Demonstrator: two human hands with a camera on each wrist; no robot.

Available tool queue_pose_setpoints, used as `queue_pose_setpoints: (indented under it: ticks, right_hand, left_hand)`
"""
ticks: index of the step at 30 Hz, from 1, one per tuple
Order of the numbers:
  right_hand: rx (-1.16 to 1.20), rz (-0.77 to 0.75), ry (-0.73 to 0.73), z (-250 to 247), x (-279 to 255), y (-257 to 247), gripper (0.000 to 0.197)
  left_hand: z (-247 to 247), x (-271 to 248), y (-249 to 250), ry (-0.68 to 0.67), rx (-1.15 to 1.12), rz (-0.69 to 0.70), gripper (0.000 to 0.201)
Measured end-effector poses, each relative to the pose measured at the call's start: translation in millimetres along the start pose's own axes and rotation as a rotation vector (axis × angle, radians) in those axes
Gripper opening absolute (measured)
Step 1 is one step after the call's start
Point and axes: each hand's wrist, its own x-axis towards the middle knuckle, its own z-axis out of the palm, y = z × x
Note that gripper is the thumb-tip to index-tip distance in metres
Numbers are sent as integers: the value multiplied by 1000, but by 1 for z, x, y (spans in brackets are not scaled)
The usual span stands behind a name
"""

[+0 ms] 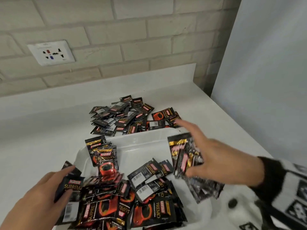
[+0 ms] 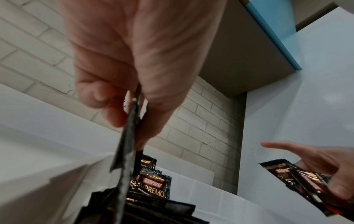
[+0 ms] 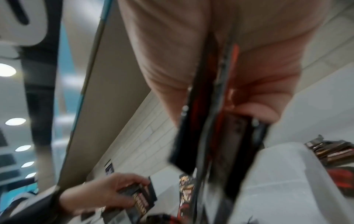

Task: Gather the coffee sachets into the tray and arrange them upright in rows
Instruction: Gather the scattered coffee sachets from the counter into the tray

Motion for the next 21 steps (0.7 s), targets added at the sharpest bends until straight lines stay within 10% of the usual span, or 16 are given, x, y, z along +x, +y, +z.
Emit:
queue_pose_setpoints:
  ticks: [7,16,21]
  right_hand:
    - [-114,-61,-125,40,10,-10,68]
    - [-216,-124,-274,65,16,-20,80]
    - [-123,-199,-325,71,22,-36,78]
  left_hand:
    - [2,-7,6,-71,32,-49,73]
    - [0,-17,19,-274,119,-51,94]
    - [0,-14,33,-320,14,-182,141]
